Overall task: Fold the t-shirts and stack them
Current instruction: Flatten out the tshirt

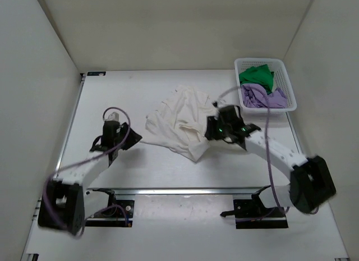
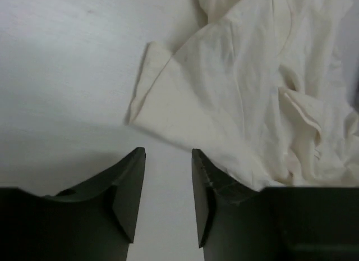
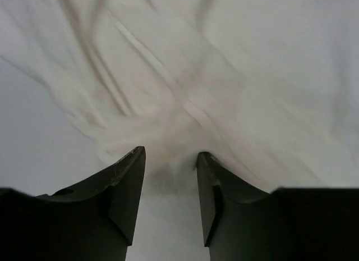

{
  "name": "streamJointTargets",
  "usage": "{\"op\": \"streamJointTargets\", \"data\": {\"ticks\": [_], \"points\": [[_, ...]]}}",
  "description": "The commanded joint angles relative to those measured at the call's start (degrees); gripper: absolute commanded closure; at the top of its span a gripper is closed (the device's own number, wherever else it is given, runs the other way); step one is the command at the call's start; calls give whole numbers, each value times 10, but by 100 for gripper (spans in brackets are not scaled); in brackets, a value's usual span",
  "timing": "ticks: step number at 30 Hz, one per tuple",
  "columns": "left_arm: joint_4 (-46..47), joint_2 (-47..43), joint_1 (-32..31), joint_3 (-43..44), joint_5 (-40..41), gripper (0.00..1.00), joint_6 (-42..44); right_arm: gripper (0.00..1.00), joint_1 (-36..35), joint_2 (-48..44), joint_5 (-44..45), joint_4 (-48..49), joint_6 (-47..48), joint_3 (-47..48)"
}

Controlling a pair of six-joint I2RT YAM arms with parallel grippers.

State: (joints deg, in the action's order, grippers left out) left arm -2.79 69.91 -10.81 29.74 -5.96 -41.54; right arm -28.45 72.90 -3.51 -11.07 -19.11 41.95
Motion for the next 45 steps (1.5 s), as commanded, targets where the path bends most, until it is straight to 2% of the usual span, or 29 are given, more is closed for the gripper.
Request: {"op": "streamJointTargets", "data": {"ticks": [1,2,3,5,6,7,10,12,14,17,20,23,27,34,40,45], "points": [[-49,-260,36,-98,-26,54,-14,63,-95,135,-39,4,87,251],[-64,-279,33,-102,-22,54,-15,71,-107,154,-51,-40,94,290],[-75,-310,33,-101,-25,54,-15,75,-116,159,-55,-88,103,301],[-96,-339,39,-94,-28,55,-7,73,-142,151,-24,-139,108,316],[-100,-335,42,-89,-40,56,0,69,-158,122,14,-140,97,278],[-95,-321,37,-82,-49,55,2,60,-162,110,28,-132,90,262],[-69,-283,32,-85,-67,56,-11,45,-173,35,33,-90,50,181],[-50,-285,39,-89,-75,55,-20,42,-171,5,34,-90,36,188],[-61,-295,61,-74,-81,55,-10,40,-175,6,73,-126,46,224],[-92,-267,85,-31,-101,53,13,39,-194,35,59,-149,54,280],[-79,-250,87,-35,-121,52,6,38,-214,66,48,-65,71,262],[-53,-251,86,-70,-137,51,-15,38,-174,130,-27,-12,76,263],[-55,-275,101,-77,-152,52,-25,38,-166,230,-62,15,108,336],[-92,-355,96,-72,-109,52,-36,33,-153,413,-127,16,123,485],[-114,-385,81,-86,-115,52,-35,31,-150,563,-121,-22,128,641],[-122,-400,72,-121,-125,54,-35,30,-135,678,-132,-119,130,811]]}}
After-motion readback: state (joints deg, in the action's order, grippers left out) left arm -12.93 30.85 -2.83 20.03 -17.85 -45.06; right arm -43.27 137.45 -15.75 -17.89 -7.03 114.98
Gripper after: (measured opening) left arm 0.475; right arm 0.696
